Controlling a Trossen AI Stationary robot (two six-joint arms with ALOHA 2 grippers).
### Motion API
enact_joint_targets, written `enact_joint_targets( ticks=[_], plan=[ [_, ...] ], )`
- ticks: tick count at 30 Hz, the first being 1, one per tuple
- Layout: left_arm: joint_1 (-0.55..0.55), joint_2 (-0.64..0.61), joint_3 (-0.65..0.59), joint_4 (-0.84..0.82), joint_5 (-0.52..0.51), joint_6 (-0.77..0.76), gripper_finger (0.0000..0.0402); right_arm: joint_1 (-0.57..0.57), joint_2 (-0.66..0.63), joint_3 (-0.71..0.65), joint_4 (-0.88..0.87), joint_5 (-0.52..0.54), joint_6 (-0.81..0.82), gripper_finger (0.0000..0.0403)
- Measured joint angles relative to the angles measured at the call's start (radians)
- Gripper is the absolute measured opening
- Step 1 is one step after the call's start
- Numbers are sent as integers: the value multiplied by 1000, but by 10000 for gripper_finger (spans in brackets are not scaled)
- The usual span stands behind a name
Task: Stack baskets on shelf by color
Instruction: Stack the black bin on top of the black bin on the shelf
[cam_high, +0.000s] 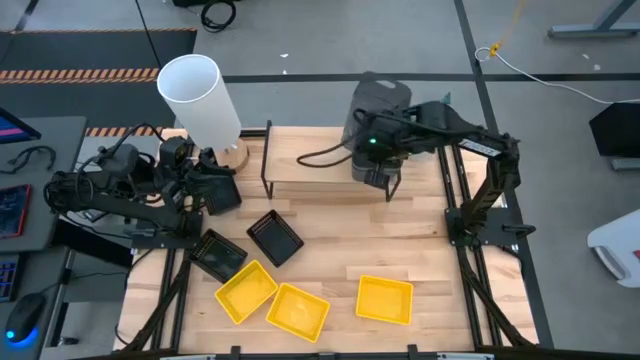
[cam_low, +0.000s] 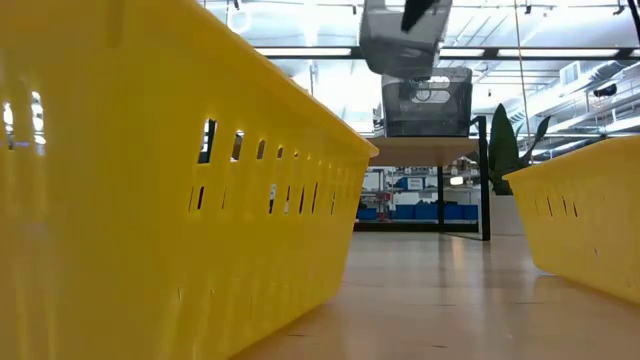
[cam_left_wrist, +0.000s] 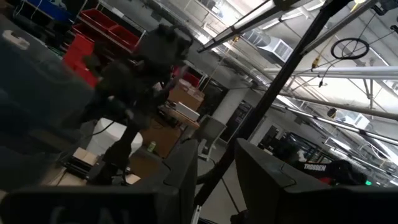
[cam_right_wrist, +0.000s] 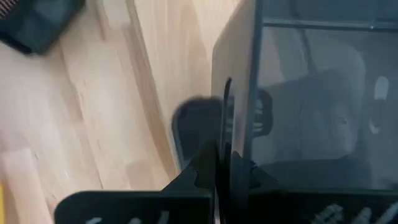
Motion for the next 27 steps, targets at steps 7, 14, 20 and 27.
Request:
enact_joint_targets(
  ticks=[7, 14, 20, 27],
  plan=[
    [0, 0, 0, 0, 0, 0, 114, -61, -37, -168, 2, -76, -60, 7],
    [0, 0, 0, -1, 0, 0, 114, -68, -55, -267, 3, -92, -140, 12],
    [0, 0, 0, -1, 0, 0, 114, -71, -56, -280, 3, -109, -164, 38],
    [0, 0, 0, -1, 0, 0, 114, -67, -57, -280, 0, -180, -201, 68]
  ],
)
